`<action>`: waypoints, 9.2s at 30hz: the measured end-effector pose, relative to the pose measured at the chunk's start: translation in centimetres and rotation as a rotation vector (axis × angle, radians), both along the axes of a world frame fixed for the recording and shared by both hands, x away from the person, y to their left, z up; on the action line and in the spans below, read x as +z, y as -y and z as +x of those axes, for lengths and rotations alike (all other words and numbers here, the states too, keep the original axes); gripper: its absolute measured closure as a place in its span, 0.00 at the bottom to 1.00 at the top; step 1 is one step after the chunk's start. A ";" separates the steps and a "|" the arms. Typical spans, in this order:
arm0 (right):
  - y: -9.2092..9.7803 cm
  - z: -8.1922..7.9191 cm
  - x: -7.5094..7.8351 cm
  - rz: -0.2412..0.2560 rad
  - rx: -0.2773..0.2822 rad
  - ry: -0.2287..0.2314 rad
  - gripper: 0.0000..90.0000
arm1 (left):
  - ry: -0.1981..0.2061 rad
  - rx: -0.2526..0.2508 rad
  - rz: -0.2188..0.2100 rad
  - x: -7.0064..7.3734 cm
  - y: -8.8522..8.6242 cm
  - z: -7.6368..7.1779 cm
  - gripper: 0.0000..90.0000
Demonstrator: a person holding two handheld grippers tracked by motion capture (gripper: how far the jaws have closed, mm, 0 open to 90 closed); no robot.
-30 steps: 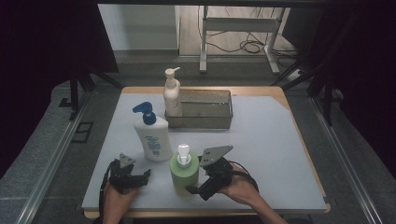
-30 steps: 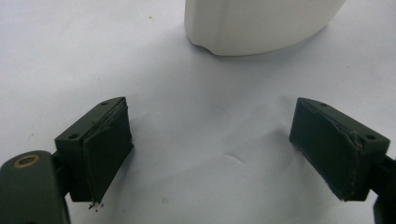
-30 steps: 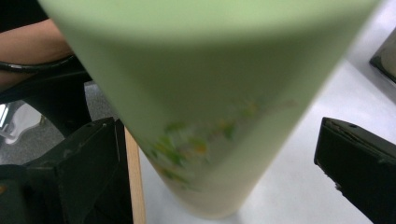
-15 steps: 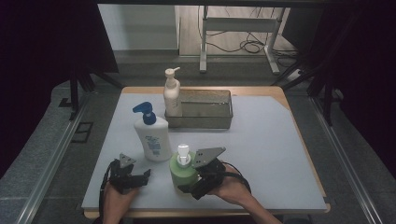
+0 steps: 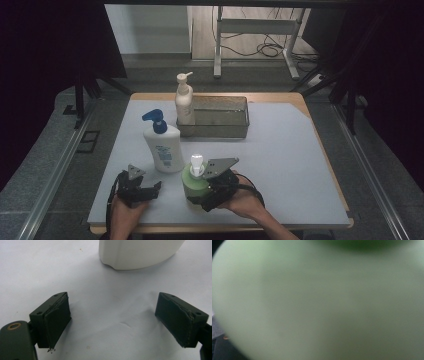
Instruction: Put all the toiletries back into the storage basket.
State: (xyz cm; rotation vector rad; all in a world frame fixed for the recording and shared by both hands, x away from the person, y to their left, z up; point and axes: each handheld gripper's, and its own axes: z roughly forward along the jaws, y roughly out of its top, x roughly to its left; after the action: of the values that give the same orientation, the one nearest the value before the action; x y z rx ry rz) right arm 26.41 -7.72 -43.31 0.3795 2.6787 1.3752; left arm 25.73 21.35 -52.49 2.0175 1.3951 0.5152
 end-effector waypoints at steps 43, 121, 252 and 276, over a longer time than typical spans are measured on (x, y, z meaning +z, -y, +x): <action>2.3 3.9 3.1 -0.004 -0.183 0.033 0.13 | 0.001 -0.001 0.000 0.0 0.0 0.0 0.14; 3.2 11.5 7.4 0.026 -0.370 0.058 0.13 | 0.004 0.000 -0.001 0.0 0.0 0.0 0.14; -0.7 23.6 1.4 -0.123 -0.572 -0.005 0.13 | 0.000 0.001 -0.002 0.0 0.0 0.0 0.14; 0.2 24.0 0.9 -0.045 -0.529 -0.055 0.00 | -0.001 0.000 -0.001 0.0 0.0 0.0 0.14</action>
State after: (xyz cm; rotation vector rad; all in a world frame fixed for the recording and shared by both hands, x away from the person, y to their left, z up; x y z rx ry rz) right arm 50.37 -7.92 -42.36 1.0405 2.3831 1.1491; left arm 25.76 21.38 -52.48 2.0178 1.3954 0.5134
